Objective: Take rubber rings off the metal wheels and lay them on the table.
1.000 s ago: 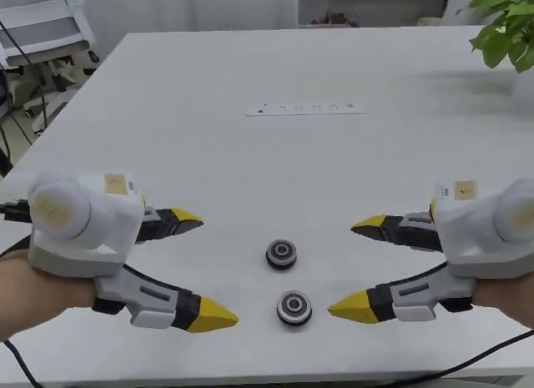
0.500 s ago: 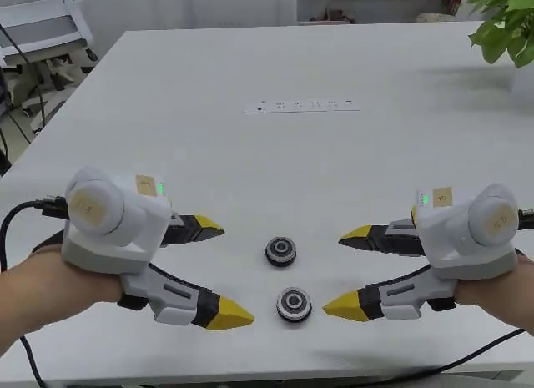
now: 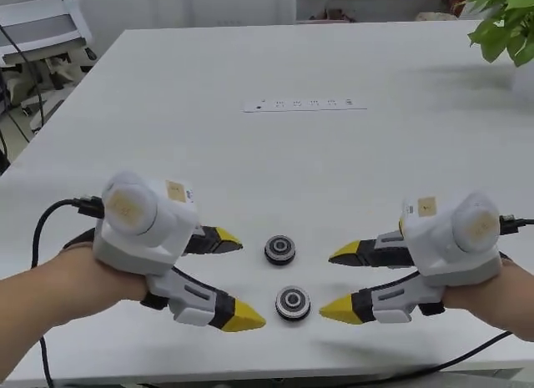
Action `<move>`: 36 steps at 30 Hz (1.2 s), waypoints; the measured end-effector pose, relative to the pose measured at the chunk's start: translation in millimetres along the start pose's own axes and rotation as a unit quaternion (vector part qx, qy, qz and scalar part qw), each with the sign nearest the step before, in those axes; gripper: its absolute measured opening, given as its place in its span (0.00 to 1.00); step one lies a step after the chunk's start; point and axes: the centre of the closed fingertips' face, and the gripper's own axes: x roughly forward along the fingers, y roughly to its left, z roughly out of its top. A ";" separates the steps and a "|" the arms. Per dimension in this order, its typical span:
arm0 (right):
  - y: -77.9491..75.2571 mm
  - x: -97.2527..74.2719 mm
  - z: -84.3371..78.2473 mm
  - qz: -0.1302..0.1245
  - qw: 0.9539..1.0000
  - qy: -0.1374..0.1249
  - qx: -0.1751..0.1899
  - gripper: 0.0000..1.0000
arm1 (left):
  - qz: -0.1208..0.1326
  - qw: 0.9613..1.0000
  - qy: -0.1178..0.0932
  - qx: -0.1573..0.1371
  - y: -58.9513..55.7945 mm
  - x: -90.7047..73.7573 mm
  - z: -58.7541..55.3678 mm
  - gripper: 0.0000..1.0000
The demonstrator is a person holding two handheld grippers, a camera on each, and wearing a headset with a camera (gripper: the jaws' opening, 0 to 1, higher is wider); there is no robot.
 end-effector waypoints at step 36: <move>11.2 25.5 -8.2 0.044 0.999 0.014 0.011 0.32 | -0.042 0.999 0.009 -0.006 -16.2 39.5 3.6 0.45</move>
